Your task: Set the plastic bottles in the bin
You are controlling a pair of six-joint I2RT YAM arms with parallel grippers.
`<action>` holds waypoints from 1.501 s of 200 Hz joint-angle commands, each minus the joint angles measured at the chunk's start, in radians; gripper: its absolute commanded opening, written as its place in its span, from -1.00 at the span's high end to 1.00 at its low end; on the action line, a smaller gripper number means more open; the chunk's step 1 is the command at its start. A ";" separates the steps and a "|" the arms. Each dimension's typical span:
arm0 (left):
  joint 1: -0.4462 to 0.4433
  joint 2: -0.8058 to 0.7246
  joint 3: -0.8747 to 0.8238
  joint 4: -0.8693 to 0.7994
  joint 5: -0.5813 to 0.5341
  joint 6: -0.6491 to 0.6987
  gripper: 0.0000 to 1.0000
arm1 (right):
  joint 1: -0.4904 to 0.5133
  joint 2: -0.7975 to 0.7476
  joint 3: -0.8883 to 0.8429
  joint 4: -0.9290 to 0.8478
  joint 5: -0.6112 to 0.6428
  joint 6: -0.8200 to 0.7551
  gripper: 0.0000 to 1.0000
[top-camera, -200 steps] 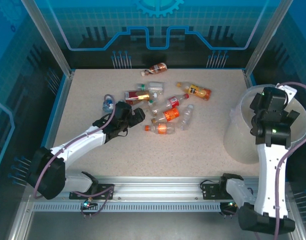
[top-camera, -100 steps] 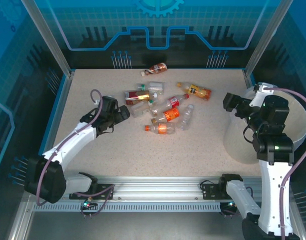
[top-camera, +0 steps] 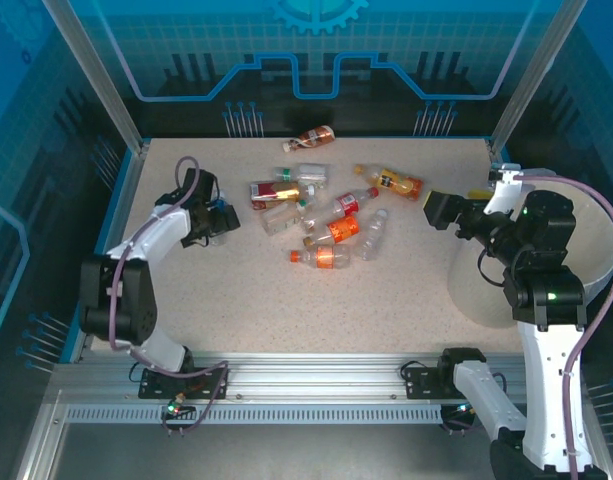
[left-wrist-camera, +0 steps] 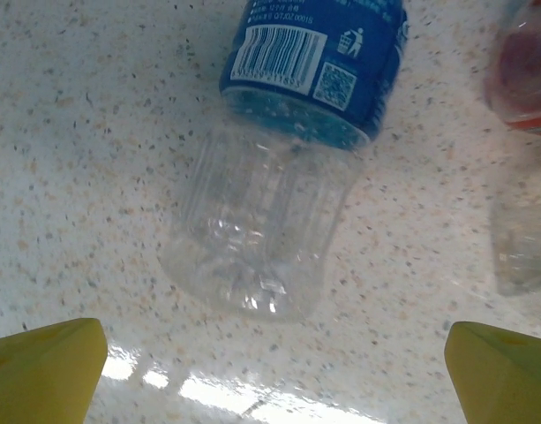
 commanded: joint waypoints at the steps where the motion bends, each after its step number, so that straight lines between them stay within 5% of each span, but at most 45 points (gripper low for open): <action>1: 0.035 0.068 0.061 -0.061 0.040 0.146 -0.98 | 0.021 -0.014 -0.011 0.010 -0.017 0.007 -0.99; 81: 0.060 0.202 0.080 0.023 0.108 0.292 -0.96 | 0.023 -0.022 -0.007 0.005 -0.007 -0.012 -1.00; 170: 0.050 0.242 0.056 0.073 0.054 0.325 -0.43 | 0.024 -0.020 -0.010 -0.007 0.007 -0.017 -0.99; 219: 0.026 0.214 0.026 0.105 0.052 0.316 -0.01 | 0.027 -0.021 -0.025 -0.010 0.007 -0.015 -1.00; 300: -0.111 0.012 -0.047 0.160 0.036 0.265 0.06 | 0.034 -0.018 -0.054 0.033 -0.066 0.028 -0.99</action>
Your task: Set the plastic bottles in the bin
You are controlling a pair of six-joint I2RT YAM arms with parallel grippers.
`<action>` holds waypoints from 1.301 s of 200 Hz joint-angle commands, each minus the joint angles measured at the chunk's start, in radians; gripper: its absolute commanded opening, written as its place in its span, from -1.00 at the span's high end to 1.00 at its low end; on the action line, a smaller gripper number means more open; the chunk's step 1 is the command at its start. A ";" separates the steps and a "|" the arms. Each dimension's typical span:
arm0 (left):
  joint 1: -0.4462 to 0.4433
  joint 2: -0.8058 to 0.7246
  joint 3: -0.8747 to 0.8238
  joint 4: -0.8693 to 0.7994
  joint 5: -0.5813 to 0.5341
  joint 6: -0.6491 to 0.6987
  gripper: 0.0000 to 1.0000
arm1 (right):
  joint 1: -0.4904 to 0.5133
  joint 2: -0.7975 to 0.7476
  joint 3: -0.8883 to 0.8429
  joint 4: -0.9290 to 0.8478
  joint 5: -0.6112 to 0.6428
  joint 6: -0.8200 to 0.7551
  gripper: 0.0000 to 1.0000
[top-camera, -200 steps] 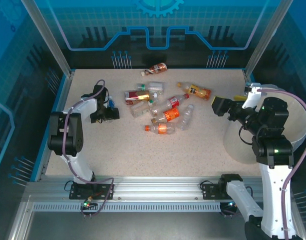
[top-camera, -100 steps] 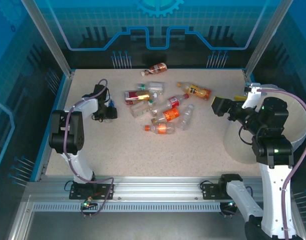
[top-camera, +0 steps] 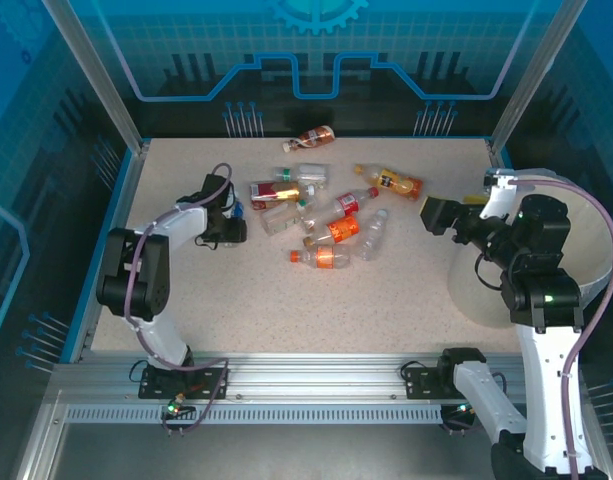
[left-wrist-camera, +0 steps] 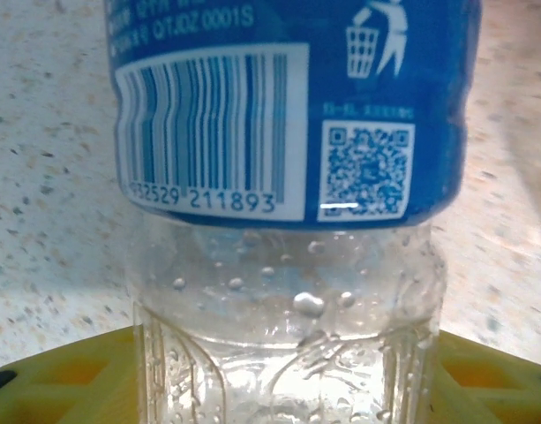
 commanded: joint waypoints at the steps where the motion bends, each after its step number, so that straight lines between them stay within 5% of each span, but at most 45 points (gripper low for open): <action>1: -0.041 -0.118 -0.020 0.025 -0.008 -0.032 0.06 | 0.022 -0.004 -0.012 0.034 -0.054 0.025 -0.99; 41: -0.151 -0.315 -0.063 0.092 0.083 -0.087 0.06 | 0.043 0.015 -0.025 0.072 -0.100 0.047 -1.00; 120: -0.304 -0.541 -0.154 0.410 0.468 -0.288 0.08 | 0.164 0.088 -0.037 0.151 -0.105 0.088 -1.00; 260: -0.546 -0.414 -0.081 0.931 0.858 -0.504 0.08 | 0.449 0.298 0.108 0.255 -0.195 0.136 -1.00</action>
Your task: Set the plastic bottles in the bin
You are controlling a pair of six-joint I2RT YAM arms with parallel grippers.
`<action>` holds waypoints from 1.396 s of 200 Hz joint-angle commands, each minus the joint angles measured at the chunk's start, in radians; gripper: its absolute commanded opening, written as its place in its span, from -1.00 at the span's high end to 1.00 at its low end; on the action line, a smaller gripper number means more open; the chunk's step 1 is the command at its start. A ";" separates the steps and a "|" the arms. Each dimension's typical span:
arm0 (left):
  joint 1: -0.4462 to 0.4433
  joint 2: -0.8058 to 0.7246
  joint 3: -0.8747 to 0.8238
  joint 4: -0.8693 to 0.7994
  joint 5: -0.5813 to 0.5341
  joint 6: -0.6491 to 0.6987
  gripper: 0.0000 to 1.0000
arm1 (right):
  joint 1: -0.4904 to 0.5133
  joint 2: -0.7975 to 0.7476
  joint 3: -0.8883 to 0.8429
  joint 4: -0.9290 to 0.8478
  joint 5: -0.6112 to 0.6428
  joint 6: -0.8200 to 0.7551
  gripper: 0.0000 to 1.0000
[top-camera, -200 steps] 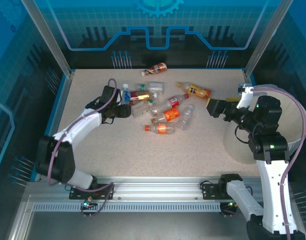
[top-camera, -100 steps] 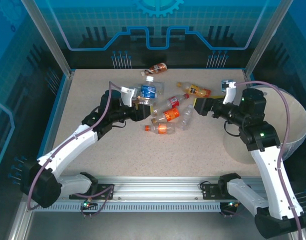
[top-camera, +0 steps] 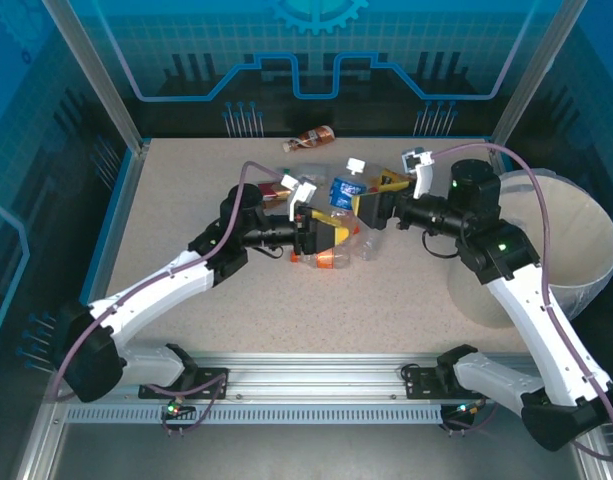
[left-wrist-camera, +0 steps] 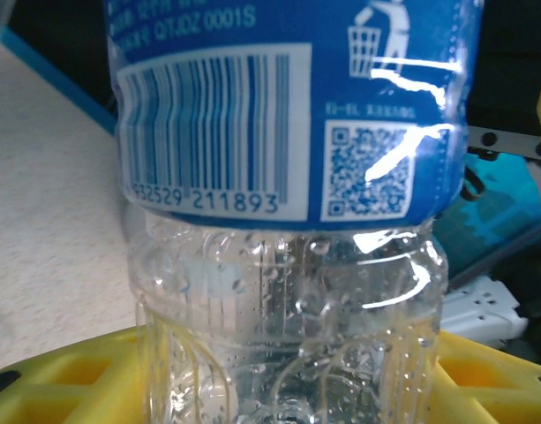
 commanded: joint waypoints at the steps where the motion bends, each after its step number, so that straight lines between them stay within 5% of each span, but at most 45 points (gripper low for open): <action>1: -0.022 0.033 0.046 0.151 0.094 -0.059 0.08 | 0.046 0.035 0.049 0.046 -0.044 0.016 -1.00; 25: -0.034 0.047 0.052 0.169 0.092 -0.066 0.07 | 0.093 0.055 0.061 0.075 -0.063 0.004 -1.00; 139: -0.040 0.063 0.052 0.149 0.026 -0.053 0.07 | 0.107 0.064 0.077 0.009 -0.001 -0.010 -0.16; 189: -0.040 0.074 0.057 0.130 0.007 -0.050 0.06 | 0.108 0.064 0.059 -0.005 0.071 -0.033 0.01; 279: -0.040 0.068 0.084 -0.065 -0.148 0.018 -0.78 | 0.087 0.056 0.071 -0.048 0.212 -0.042 0.21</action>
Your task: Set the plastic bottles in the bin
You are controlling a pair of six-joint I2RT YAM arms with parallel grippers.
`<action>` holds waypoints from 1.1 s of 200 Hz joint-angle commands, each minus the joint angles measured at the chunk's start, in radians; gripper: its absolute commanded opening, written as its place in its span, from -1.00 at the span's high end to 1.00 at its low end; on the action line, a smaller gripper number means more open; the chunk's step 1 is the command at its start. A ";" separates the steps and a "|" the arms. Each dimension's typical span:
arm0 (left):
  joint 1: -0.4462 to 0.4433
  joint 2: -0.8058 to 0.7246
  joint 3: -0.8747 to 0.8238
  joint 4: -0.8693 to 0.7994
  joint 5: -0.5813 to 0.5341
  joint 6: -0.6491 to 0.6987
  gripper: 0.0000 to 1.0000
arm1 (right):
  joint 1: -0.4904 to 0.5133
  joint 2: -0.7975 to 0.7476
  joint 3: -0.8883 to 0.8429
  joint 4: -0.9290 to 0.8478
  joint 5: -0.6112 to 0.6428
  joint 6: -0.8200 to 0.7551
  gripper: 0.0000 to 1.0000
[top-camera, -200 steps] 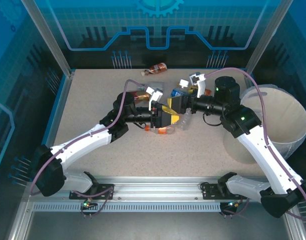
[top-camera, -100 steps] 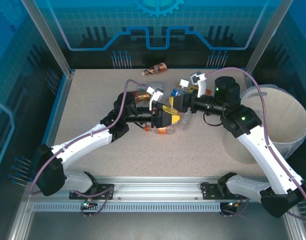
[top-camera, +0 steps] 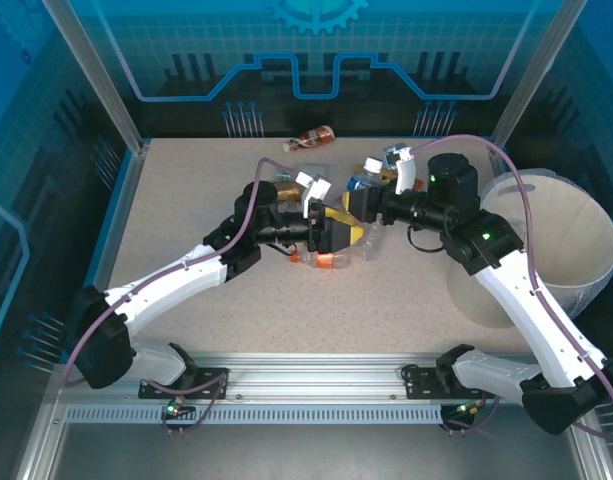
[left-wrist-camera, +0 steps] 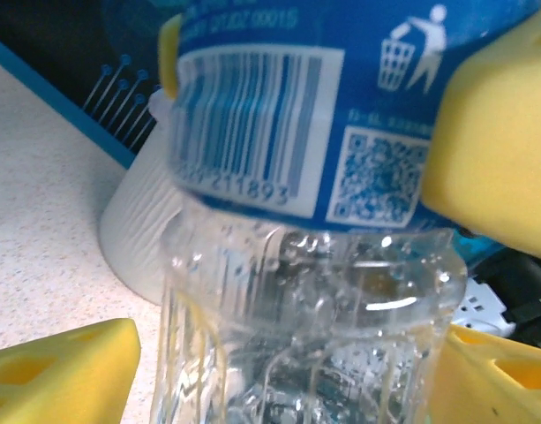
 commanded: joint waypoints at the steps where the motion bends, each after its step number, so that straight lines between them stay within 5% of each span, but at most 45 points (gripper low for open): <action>1: 0.000 -0.007 0.025 -0.074 -0.093 0.040 -0.79 | -0.003 -0.015 0.026 -0.028 0.068 -0.018 0.21; 23: 0.000 -0.025 0.019 -0.099 -0.129 0.060 -0.97 | -0.019 -0.030 0.029 -0.048 0.120 -0.027 0.22; 220: 0.083 -0.216 -0.135 -0.200 -0.636 -0.020 -0.98 | -0.318 -0.356 0.054 -0.166 0.792 -0.246 0.23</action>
